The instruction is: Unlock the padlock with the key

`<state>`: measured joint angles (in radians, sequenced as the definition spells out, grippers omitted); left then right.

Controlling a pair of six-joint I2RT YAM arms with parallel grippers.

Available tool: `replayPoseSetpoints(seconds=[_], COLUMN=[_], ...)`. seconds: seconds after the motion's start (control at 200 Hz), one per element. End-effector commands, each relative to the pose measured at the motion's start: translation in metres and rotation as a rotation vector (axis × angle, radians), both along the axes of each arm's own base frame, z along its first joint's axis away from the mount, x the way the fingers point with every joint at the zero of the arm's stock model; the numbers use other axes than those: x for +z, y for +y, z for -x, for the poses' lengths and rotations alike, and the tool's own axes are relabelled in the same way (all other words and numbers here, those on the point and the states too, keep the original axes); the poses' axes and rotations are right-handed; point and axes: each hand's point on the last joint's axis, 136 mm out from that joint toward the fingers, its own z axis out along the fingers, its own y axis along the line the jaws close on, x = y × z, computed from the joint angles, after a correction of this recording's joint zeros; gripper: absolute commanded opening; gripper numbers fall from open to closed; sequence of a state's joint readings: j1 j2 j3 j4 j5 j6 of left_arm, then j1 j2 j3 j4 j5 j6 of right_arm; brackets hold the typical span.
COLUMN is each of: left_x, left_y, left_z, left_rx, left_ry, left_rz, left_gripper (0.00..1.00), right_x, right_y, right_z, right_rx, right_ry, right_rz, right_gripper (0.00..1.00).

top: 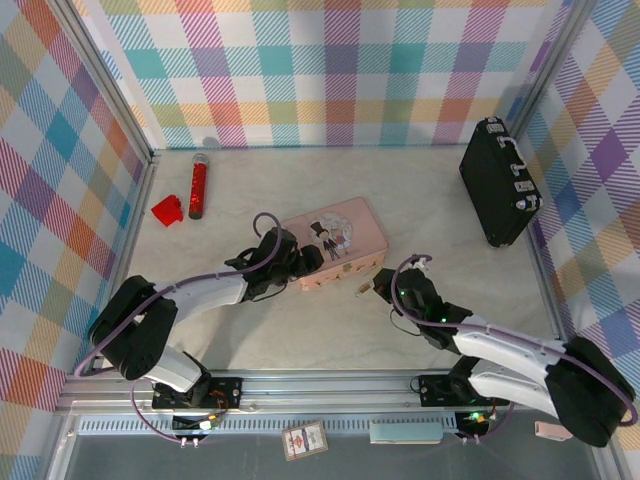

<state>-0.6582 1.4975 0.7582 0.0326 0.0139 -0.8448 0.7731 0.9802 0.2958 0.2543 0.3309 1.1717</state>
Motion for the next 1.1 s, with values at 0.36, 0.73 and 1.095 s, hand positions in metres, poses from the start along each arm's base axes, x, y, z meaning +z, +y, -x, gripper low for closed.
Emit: replayPoseSetpoints(seconds=[0.36, 0.73, 1.095], left_x=[-0.040, 0.010, 0.114], left_y=[-0.006, -0.013, 0.075], left_z=[-0.055, -0.135, -0.069], left_rx=[-0.008, -0.053, 0.082], left_ry=[0.079, 0.005, -0.318], left_rz=[-0.167, -0.205, -0.269], left_gripper=[0.81, 0.87, 0.96], right_x=[0.039, 0.009, -0.018], right_y=[0.012, 0.020, 0.040], right_z=[0.024, 0.024, 0.027], right_rx=[0.443, 0.575, 0.693], right_ry=[-0.161, -0.014, 0.054], right_rz=[0.431, 0.582, 0.636], right_gripper=[0.00, 0.00, 0.00])
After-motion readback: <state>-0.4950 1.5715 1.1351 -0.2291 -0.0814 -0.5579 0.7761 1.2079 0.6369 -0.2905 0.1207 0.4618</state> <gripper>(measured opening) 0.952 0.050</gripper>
